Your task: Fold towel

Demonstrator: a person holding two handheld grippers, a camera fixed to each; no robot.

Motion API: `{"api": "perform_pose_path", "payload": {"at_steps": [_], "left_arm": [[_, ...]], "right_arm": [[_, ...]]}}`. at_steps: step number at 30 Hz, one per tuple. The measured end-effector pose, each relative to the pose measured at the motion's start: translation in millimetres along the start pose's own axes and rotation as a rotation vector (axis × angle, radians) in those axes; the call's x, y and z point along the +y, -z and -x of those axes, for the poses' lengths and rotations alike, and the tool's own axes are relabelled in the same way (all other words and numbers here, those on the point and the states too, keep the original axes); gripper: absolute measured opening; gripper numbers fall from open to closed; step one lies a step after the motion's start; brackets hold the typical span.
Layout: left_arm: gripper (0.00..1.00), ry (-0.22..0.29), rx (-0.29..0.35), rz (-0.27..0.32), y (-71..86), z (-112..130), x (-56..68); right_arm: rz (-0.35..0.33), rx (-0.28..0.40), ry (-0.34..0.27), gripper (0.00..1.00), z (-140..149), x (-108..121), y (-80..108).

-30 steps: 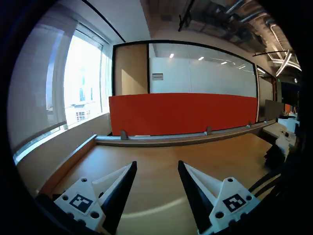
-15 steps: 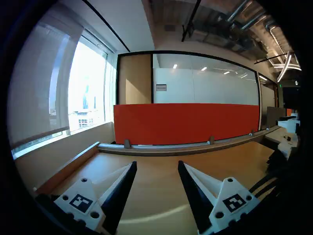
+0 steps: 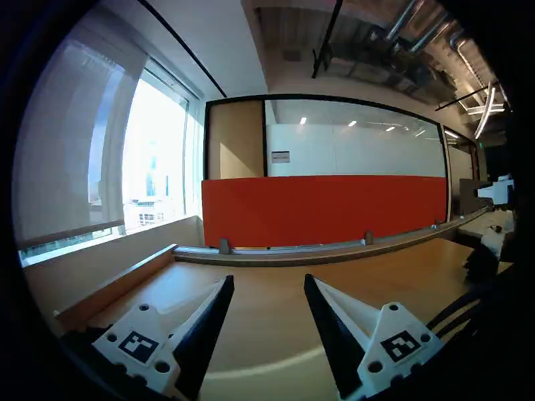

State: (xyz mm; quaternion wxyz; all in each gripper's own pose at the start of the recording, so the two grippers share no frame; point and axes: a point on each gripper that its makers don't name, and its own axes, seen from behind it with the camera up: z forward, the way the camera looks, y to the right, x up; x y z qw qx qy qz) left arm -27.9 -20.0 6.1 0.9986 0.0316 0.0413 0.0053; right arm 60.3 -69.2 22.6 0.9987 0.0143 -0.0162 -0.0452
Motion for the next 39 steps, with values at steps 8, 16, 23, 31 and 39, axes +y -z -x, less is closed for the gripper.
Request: {"api": "perform_pose_path", "payload": {"at_steps": [8, 16, 23, 31, 39], "left_arm": [[0.77, 0.007, 0.026, -0.004, 0.0, 26, 1.5], [0.77, 0.015, 0.040, -0.017, -1.3, 60, -3.0], [0.77, 0.033, 0.050, -0.024, -2.1, 83, -6.7], [0.77, 0.033, 0.056, -0.024, -2.3, 93, -4.7], [0.77, 0.024, 0.044, -0.031, -3.4, 98, -3.9]], "right_arm": [[-0.004, 0.013, -0.003, 0.88, 16, -4, -8.1], [-0.007, 0.018, 0.005, 0.88, 39, -9, -16.1], [-0.021, 0.027, 0.007, 0.88, 57, -16, -20.8], [-0.031, 0.028, 0.012, 0.88, 64, -23, -23.8], [-0.025, 0.036, 0.006, 0.88, 62, -19, -23.6]]}}
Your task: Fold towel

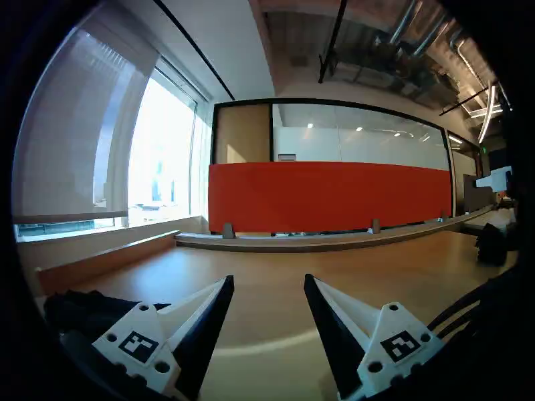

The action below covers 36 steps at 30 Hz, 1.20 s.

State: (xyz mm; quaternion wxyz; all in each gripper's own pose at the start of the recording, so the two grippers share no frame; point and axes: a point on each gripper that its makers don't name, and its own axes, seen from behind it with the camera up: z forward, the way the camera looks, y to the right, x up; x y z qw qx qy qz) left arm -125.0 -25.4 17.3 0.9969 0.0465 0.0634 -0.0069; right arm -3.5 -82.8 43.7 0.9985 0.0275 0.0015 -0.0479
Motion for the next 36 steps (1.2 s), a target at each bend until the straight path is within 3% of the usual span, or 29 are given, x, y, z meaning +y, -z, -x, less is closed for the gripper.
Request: {"api": "perform_pose_path", "payload": {"at_steps": [23, 36], "left_arm": [[0.77, -0.001, -0.023, 0.011, -2.9, 6, 3.5], [0.77, -0.001, -0.022, 0.011, -3.6, 7, 4.2]], "right_arm": [[0.017, 0.058, 0.013, 0.88, 8, 20, 5.7], [0.045, 0.040, -0.021, 0.88, 65, 42, 13.0]]}}
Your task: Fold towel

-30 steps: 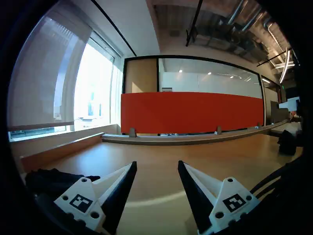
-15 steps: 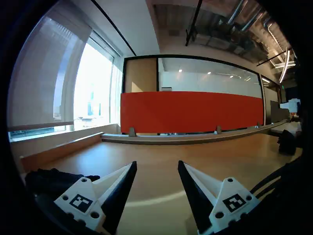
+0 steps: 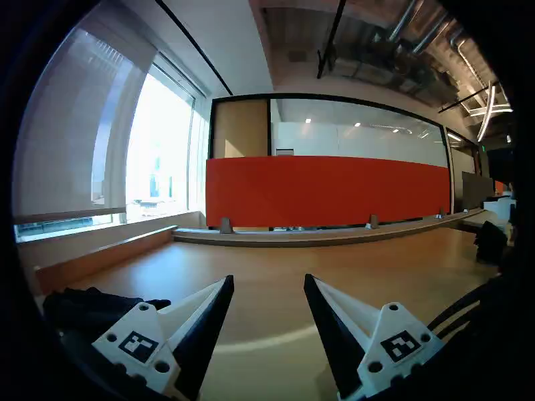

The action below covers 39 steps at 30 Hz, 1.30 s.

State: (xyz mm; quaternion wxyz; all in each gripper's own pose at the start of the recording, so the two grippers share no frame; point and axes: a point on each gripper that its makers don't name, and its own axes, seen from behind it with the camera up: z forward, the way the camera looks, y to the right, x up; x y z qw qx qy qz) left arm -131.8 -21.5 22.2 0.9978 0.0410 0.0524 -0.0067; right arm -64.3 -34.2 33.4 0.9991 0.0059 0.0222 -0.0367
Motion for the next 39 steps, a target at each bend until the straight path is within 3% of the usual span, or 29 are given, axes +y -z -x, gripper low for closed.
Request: {"api": "perform_pose_path", "payload": {"at_steps": [18, 30, 39], "left_arm": [[0.77, 0.000, 0.000, 0.000, -0.3, 0, 0.5], [0.77, 0.000, 0.001, 0.000, -0.7, 1, 0.6], [0.77, 0.000, 0.000, 0.000, -0.8, 0, 0.0]], "right_arm": [[0.053, -0.010, -0.106, 0.88, 40, 47, 2.3], [0.053, -0.011, -0.137, 0.88, 52, 50, 11.7], [0.032, 0.014, -0.120, 0.88, 49, 39, 17.3]]}}
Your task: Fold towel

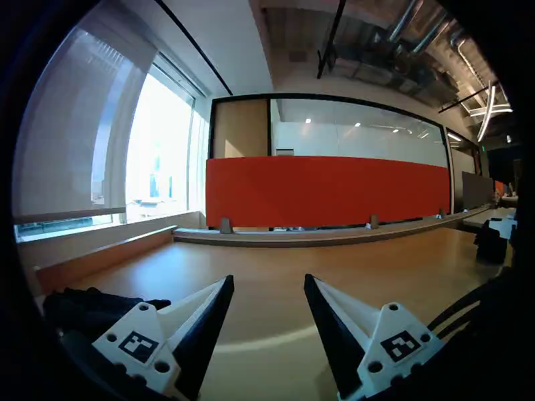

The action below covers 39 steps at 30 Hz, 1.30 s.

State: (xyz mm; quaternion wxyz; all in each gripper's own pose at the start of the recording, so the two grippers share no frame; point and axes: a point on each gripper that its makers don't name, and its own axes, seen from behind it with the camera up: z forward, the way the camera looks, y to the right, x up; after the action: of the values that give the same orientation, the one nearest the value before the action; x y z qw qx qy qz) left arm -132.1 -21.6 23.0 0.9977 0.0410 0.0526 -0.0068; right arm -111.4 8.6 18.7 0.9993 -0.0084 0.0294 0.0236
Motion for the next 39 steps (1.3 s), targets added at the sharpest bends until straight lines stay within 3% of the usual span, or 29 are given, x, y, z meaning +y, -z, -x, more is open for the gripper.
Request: {"api": "perform_pose_path", "payload": {"at_steps": [18, 39], "left_arm": [[0.77, 0.000, 0.000, 0.000, 0.4, 0.2, -0.4], [0.77, 0.000, 0.000, 0.000, -0.1, 0.2, -0.8]], "right_arm": [[-0.007, 0.004, 0.035, 0.88, 1.8, -8.2, 2.9], [-0.006, 0.001, 0.034, 0.88, 1.4, -9.1, 3.5]]}}
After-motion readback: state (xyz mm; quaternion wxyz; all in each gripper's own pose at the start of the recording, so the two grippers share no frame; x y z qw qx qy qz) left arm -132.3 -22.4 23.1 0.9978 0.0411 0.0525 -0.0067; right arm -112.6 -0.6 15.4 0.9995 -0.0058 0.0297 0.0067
